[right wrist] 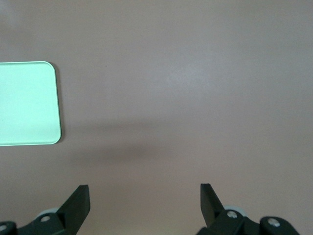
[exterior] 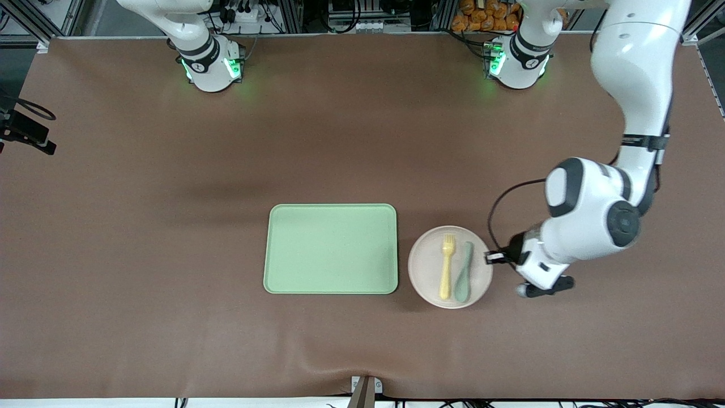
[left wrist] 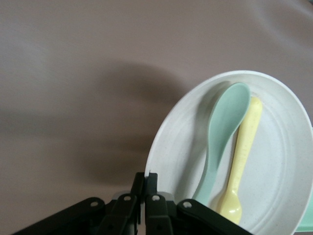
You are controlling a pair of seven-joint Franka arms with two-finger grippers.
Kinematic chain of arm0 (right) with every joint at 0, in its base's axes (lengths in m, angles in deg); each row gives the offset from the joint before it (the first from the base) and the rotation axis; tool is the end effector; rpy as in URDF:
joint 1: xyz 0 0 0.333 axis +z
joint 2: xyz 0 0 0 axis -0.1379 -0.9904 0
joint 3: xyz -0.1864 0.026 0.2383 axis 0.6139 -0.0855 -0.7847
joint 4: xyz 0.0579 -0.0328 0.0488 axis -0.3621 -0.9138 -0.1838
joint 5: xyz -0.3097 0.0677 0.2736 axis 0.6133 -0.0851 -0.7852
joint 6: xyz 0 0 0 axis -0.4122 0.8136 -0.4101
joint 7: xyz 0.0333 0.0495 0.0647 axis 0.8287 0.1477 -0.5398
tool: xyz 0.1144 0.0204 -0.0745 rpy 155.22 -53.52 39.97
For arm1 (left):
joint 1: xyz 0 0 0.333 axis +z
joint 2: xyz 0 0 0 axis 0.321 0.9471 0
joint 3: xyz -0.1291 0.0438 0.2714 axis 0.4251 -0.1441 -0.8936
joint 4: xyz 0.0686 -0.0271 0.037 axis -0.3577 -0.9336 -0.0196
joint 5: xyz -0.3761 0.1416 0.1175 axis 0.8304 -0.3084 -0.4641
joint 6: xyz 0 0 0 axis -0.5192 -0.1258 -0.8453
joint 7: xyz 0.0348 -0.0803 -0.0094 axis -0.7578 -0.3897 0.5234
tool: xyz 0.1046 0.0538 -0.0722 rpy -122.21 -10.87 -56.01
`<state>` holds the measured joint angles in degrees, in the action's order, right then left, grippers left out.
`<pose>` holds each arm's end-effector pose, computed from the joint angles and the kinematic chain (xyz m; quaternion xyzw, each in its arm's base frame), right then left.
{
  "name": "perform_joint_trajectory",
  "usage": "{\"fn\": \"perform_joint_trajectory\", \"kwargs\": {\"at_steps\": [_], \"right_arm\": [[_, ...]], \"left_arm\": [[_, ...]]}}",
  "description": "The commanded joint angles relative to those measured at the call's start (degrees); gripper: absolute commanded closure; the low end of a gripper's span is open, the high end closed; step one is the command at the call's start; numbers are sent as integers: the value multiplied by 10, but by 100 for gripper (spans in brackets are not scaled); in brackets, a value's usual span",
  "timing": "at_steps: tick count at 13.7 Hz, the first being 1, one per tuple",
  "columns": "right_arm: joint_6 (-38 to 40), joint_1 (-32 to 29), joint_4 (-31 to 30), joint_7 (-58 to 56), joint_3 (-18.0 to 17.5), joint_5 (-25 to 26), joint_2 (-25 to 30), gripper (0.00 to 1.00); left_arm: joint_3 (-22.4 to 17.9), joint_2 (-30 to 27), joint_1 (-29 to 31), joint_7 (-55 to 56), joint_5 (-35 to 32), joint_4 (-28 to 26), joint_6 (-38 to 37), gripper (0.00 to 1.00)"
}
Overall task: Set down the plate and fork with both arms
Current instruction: 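Slide the plate with the left gripper onto the green tray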
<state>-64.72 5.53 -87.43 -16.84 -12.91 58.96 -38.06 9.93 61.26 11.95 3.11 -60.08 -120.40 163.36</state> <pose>0.5728 -0.0682 0.6021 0.9999 -0.0161 0.0052 0.0022 0.6965 -0.2344 0.2850 0.9836 0.1035 -0.0247 0.1459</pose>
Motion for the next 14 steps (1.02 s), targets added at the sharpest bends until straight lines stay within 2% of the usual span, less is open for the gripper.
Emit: {"fn": "perform_joint_trajectory", "kwargs": {"at_steps": [1,4,11,14], "right_arm": [[2,-12,12,1,-7,-9,-6,0],[2,-12,12,1,-7,-9,-6,0],[4,-13,12,2,-7,-9,-6,0],[4,-13,12,2,-7,-9,-6,0]], "left_arm": [[-7,3,-51,76,-5,2,17,100],[-8,32,-106,148,-7,32,43,100],[-23,99,-206,263,-14,33,189,100],[-38,126,-246,265,-49,32,226,100]]}}
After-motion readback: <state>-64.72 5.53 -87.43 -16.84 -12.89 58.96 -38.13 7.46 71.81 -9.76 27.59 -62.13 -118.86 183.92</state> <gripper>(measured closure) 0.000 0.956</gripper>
